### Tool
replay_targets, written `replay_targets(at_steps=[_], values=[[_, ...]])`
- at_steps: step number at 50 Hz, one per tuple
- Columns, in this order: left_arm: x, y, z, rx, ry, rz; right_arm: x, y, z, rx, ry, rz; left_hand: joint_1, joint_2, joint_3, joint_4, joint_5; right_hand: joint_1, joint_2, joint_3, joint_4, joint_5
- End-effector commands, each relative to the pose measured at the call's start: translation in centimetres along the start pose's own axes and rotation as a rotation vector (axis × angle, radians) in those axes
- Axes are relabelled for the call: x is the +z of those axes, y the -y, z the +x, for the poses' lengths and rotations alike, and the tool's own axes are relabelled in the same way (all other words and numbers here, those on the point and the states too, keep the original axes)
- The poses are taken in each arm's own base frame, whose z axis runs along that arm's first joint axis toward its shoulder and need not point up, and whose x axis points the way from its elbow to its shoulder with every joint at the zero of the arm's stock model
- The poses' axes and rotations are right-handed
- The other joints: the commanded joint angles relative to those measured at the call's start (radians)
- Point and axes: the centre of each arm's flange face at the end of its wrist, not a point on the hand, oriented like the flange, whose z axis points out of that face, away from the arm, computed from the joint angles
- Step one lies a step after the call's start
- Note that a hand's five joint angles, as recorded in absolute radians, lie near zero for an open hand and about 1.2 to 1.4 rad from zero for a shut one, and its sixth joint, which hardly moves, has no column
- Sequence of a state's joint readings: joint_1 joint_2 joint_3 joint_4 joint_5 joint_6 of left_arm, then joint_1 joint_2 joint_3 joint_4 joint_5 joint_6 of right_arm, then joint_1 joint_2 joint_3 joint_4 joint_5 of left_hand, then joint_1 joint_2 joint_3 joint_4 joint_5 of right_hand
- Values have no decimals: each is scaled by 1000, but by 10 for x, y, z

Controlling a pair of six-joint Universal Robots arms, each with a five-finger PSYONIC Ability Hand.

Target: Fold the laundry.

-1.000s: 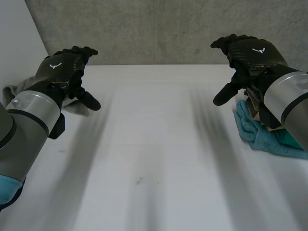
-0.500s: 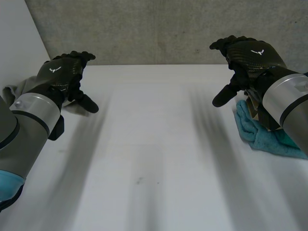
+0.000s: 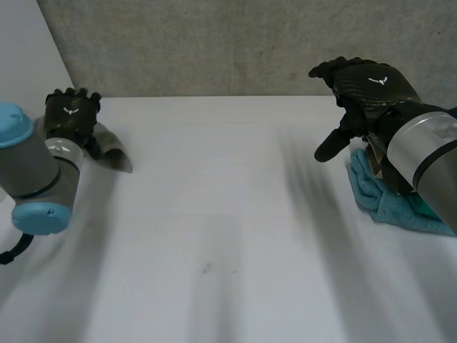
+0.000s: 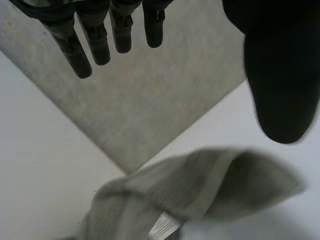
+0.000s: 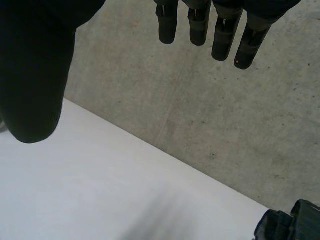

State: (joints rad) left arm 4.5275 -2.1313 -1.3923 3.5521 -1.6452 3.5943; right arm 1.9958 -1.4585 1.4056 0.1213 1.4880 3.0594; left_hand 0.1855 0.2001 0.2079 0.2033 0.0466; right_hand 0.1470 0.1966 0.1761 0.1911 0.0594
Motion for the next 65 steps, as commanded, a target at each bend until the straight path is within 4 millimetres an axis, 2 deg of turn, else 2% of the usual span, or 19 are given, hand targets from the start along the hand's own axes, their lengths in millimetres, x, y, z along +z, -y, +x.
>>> replay_targets(at_steps=[1,8,23,27,31,32,33,40,43,46,47,50,51,54,55,58,59,63,65], values=[[54,-59,-2,76,12,-11,1,-3,0,-23,1,-8,2,-13,-21,-16,-34,28,-22,-2,-17,-59],[75,-86,2,82,-49,12,5,-9,1,-26,-4,-27,2,-13,-21,-16,-34,28,-22,-2,-17,-59],[98,-101,15,85,-99,78,14,-27,1,-46,-1,-76,116,101,93,98,80,28,-22,-2,-17,-59],[100,-103,22,85,-112,87,15,-27,2,-54,-5,-77,312,298,290,295,277,28,-22,-2,-17,-59],[100,-103,32,85,-131,100,15,-27,3,-58,-8,-77,898,884,876,881,863,28,-22,-2,-17,-59],[99,-103,36,86,-135,101,16,-27,4,-58,-10,-76,1118,1103,1096,1100,1082,28,-22,-2,-17,-59],[99,-103,38,85,-139,101,16,-27,4,-58,-10,-76,1190,1175,1167,1172,1154,28,-22,-2,-17,-59],[84,-97,62,122,-193,89,16,-26,5,-58,-13,-73,1211,1196,1188,1193,1175,28,-22,-2,-17,-59],[62,-88,80,157,-264,53,16,-25,5,-58,-15,-69,1211,1196,1188,1193,1175,28,-22,-2,-17,-59],[35,-59,90,171,-323,51,15,-22,5,-59,-16,-59,1211,1196,1188,1193,1175,28,-22,-2,-17,-59],[16,-45,97,166,-361,49,15,-21,6,-59,-18,-57,1211,1196,1188,1193,1175,28,-22,-2,-17,-59],[-11,-29,109,155,-414,51,15,-18,6,-60,-18,-49,1211,1196,1188,1193,1175,28,-22,-2,-17,-59],[-32,-15,118,139,-458,61,15,-18,6,-60,-18,-47,1211,1196,1188,1193,1175,28,-22,-2,-17,-59],[-66,6,134,103,-530,80,14,-15,6,-61,-20,-38,1211,1196,1188,1193,1175,28,-22,-2,-17,-59],[-89,17,145,76,-581,89,13,-14,6,-61,-19,-35,1211,1196,1188,1193,1175,28,-22,-2,-17,-59],[-120,31,159,31,-654,95,10,-7,6,-63,-17,-15,1211,1196,1188,1193,1175,28,-22,-2,-17,-59],[-140,38,169,4,-705,93,9,-6,6,-63,-16,-13,1211,1196,1188,1193,1175,28,-22,-2,-17,-59],[-184,50,193,-52,-814,63,7,-3,6,-64,-17,-1,1211,1196,1188,1193,1175,28,-22,-2,-17,-59],[-197,53,199,-68,-844,45,7,-2,6,-66,-17,2,1211,1196,1188,1193,1175,28,-22,-2,-17,-59]])
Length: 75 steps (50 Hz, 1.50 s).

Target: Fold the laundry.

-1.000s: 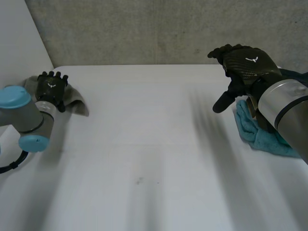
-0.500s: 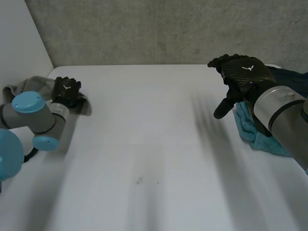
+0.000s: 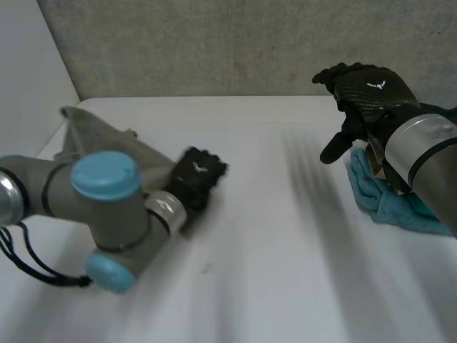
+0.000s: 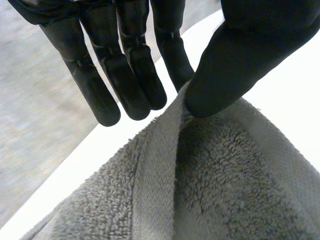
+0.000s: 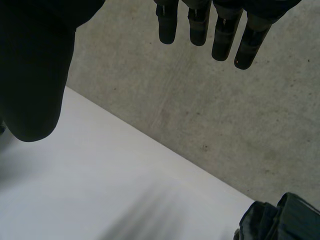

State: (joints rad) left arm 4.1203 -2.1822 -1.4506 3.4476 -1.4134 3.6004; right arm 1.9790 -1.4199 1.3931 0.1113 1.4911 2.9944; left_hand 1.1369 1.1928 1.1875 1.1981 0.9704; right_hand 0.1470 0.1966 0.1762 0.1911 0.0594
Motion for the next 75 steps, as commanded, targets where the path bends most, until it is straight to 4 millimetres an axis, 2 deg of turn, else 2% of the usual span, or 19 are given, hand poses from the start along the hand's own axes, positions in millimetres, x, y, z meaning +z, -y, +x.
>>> replay_targets(at_steps=[1,4,5,6,8,12,13,18,21,24,30,35,38,43,46,58,75], values=[[-41,34,85,-129,-200,-9,-3,6,0,-3,0,22,259,203,209,198,251,28,-22,-2,-17,-59],[-46,39,94,-133,-226,-5,-3,6,1,-9,-2,21,225,169,174,164,217,28,-22,-2,-17,-59],[-49,43,98,-124,-235,1,-3,7,1,-13,-2,24,-78,-134,-128,-139,-86,28,-22,-2,-17,-59],[-50,45,99,-122,-233,5,-3,7,2,-19,-4,24,-267,-323,-317,-328,-275,28,-22,-2,-17,-59],[-52,48,97,-122,-224,12,-2,7,5,-36,-13,23,-456,-512,-506,-517,-464,28,-22,-2,-17,-59],[-46,51,68,-132,-115,7,3,5,20,-69,-53,9,-600,-656,-651,-661,-608,28,-22,-2,-17,-59],[-42,49,53,-138,-66,-7,3,4,22,-76,-57,5,-647,-703,-698,-708,-655,28,-22,-2,-17,-59],[-46,46,15,-157,32,-41,4,-7,23,-174,-42,-53,-645,-700,-695,-706,-653,28,-22,-2,-17,-59],[-54,43,2,-172,60,-59,6,-30,19,-295,4,-148,-645,-700,-695,-706,-653,28,-22,-2,-17,-59],[-62,43,-2,-176,74,-66,8,-58,18,-425,40,-245,-645,-700,-695,-706,-653,28,-22,-2,-17,-59],[-79,39,-12,-188,109,-70,10,-90,30,-597,47,-326,-645,-700,-695,-706,-653,28,-22,-2,-17,-59],[-82,39,-16,-188,130,-47,28,-123,40,-701,23,-317,-647,-703,-698,-709,-655,28,-22,-2,-17,-59],[-82,40,-16,-187,135,-36,37,-134,43,-748,10,-294,-650,-706,-701,-712,-658,28,-22,-2,-17,-59],[-83,40,-17,-187,139,-34,53,-165,65,-827,-27,-308,-653,-709,-704,-715,-661,28,-22,-2,-17,-59],[-83,39,-17,-187,140,-37,57,-179,70,-884,-8,-321,-653,-709,-704,-715,-661,28,-22,-2,-17,-59],[-84,37,-16,-189,138,-42,68,-207,68,-1007,65,-299,-659,-715,-710,-720,-667,28,-22,-2,-17,-59],[-84,36,-15,-189,137,-46,65,-219,67,-1076,107,-321,-665,-721,-716,-726,-673,28,-22,-2,-17,-59]])
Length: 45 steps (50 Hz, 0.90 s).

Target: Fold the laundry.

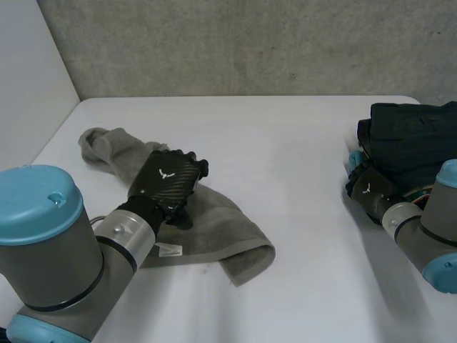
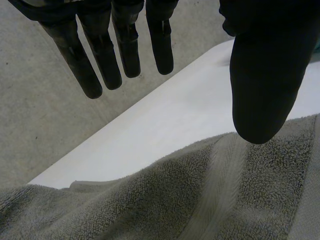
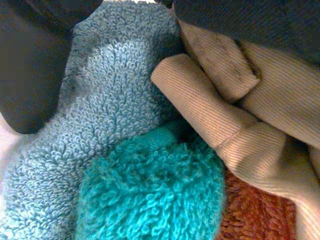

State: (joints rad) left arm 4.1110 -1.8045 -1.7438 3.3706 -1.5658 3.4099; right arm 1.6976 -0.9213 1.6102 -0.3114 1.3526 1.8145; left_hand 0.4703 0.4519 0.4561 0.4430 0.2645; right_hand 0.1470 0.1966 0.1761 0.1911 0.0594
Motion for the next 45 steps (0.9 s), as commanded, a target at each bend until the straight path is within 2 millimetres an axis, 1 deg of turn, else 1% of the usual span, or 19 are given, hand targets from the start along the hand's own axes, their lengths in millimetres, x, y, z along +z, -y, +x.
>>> replay_targets(at_steps=[1,12,18,29,38,45], values=[[0,0,0,0,0,0,-2,0,-7,-24,22,1,2,20,16,29,33,28,-22,-2,-17,-59],[0,-1,0,-1,1,-2,-11,5,-6,-48,10,8,-1,17,13,26,30,28,-22,-2,-17,-59],[0,-1,0,-1,1,-4,-11,7,-6,-58,-6,13,-1,17,13,26,30,28,-22,-2,-17,-59],[-1,-2,1,0,-3,-7,-2,8,-7,-61,-11,18,-4,14,10,23,27,28,-22,-2,-17,-59],[-1,-3,1,-1,-4,-10,10,4,-3,-63,-30,18,-4,14,10,23,27,28,-22,-2,-17,-59],[-1,-4,2,-1,-4,-12,15,2,-1,-63,-36,18,-7,11,7,20,24,28,-22,-2,-17,-59]])
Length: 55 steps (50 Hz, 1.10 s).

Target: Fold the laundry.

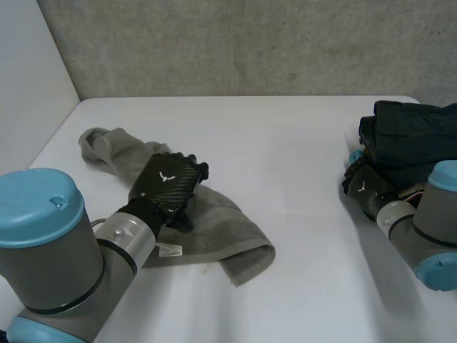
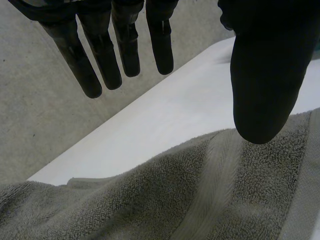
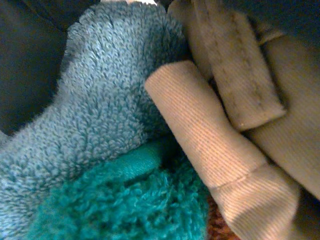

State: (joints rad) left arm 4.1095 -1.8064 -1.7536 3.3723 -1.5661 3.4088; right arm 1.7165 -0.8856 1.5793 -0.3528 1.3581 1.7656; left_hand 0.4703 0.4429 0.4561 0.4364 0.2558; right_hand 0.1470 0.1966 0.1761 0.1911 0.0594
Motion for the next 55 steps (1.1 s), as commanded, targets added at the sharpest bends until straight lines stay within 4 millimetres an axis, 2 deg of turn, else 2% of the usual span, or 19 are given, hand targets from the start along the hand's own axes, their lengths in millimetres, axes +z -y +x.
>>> replay_targets(at_steps=[1,14,35,41,47,51,54,55], values=[[-1,0,1,0,-2,-1,6,-3,1,-1,-7,-1,-10,17,4,24,30,28,-22,-2,-17,-59],[-1,-1,2,1,-5,-3,15,-7,7,-14,-27,0,-13,14,1,21,27,28,-22,-2,-17,-59],[-1,-1,2,2,-5,-3,31,-33,28,-10,-84,-36,-13,14,1,21,27,28,-22,-2,-17,-59],[-1,-2,2,1,-6,-6,34,-35,24,-8,-77,-39,-13,14,1,21,27,28,-22,-2,-17,-59],[-1,-1,2,1,-6,-4,27,-29,27,-9,-77,-33,-16,11,-2,18,24,28,-22,-2,-17,-59],[-1,-1,2,1,-3,-2,16,-24,37,-13,-97,-34,-16,11,-2,18,24,28,-22,-2,-17,-59],[-2,0,1,1,-2,-1,8,-14,37,-6,-92,-15,-19,8,-5,15,21,28,-22,-2,-17,-59],[-2,0,1,1,-1,1,4,-2,34,-9,-85,12,-19,8,-5,15,21,28,-22,-2,-17,-59]])
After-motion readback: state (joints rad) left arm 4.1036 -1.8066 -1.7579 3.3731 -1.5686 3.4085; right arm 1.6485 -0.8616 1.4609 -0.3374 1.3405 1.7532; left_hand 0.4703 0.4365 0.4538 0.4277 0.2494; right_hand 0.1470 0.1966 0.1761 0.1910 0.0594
